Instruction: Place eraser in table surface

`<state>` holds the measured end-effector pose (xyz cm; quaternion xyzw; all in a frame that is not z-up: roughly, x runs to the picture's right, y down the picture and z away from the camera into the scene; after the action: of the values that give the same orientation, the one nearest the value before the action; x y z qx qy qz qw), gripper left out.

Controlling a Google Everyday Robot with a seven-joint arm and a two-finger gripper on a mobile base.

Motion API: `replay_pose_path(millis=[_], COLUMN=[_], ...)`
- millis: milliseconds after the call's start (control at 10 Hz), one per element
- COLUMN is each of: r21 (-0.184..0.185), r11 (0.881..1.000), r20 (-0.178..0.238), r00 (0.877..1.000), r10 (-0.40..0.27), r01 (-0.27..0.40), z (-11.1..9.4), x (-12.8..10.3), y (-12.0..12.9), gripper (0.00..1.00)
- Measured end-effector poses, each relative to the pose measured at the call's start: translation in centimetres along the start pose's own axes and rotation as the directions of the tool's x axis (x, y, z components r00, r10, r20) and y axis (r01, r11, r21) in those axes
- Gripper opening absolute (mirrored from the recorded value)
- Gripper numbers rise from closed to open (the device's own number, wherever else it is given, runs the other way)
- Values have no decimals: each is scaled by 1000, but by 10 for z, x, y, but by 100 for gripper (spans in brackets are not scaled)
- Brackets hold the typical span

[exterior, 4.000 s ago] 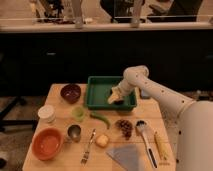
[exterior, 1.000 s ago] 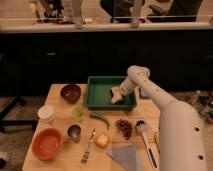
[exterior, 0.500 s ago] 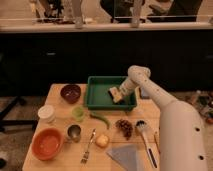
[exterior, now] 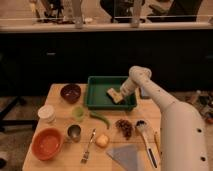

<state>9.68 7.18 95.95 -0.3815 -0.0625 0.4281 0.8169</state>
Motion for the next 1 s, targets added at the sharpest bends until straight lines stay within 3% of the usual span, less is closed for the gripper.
replay_pose_path(millis=[400, 1000], r21=[26, 69], r11=[998, 989], r20=[29, 37], r00=[998, 991], r10=[-55, -130], r01=[54, 127], z=[-15, -46], x=[-15, -34], y=[17, 44], gripper=[0, 0])
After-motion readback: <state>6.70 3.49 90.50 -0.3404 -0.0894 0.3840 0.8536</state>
